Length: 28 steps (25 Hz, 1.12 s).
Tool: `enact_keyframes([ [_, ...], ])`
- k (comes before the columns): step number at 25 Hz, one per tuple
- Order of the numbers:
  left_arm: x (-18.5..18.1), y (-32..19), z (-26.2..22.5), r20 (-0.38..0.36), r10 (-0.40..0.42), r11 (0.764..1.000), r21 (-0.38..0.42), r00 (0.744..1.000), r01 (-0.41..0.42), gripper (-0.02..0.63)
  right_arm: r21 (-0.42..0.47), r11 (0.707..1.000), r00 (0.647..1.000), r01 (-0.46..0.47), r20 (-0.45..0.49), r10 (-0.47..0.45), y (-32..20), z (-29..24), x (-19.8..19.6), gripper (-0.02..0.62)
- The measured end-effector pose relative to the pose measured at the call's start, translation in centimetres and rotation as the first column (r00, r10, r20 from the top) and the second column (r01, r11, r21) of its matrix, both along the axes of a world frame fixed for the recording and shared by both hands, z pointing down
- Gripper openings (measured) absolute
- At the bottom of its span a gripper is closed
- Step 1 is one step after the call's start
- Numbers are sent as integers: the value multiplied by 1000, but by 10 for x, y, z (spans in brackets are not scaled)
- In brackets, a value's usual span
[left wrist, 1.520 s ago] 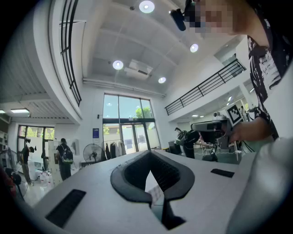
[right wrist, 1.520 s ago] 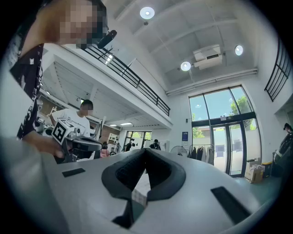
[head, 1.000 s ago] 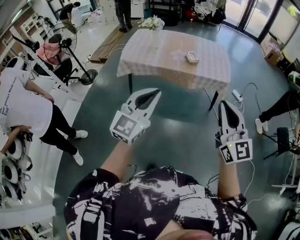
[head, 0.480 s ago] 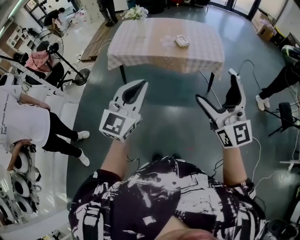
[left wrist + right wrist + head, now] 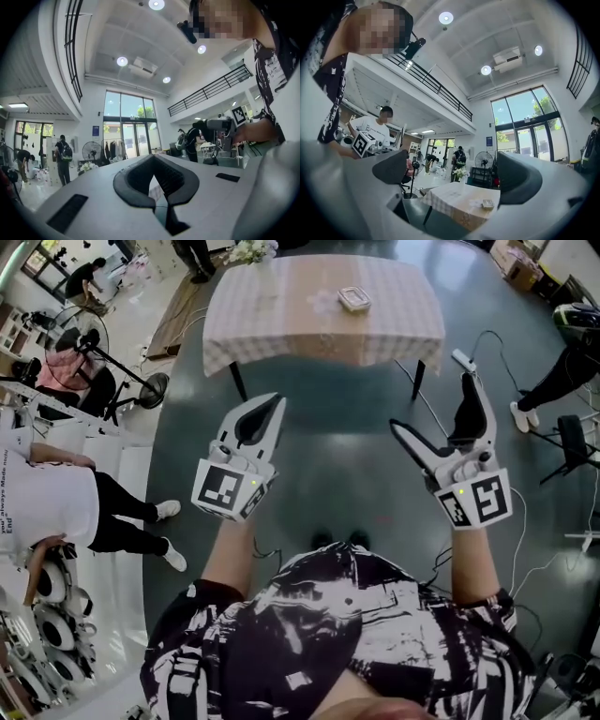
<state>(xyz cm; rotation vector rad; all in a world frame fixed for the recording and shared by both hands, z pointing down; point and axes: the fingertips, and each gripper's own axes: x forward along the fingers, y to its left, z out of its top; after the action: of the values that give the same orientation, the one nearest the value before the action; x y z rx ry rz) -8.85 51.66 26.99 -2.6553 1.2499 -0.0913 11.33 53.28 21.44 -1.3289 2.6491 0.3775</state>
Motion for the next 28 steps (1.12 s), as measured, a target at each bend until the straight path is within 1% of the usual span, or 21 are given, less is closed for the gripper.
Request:
enact_keyframes([
  [5,-17,-15,11,-14,21,1000,-8,1000,-21,0,-6,999,999,-41,-23,41,-5,8,-13,575],
  [8,-25,-30,15,-18,25,999,-20,1000,-25,0,-18,999,998,-51,-37,50,-13,15,-21,575],
  [14,-32,-67,25,-8,41,999,-25,999,-42,0,-14,997,996,-73,-46,72,-45,24,-26,575],
  [17,-28,-98,29,2,40,999,-18,999,-40,0,-3,998,996,-70,-53,69,-76,30,-23,575],
  [22,-3,-163,18,21,6,1000,-12,1000,-6,0,2,999,998,-44,-44,44,-148,25,5,575],
  [28,15,-244,17,20,-20,1000,-5,1000,21,0,2,1000,998,-1,-64,1,-229,28,15,575],
])
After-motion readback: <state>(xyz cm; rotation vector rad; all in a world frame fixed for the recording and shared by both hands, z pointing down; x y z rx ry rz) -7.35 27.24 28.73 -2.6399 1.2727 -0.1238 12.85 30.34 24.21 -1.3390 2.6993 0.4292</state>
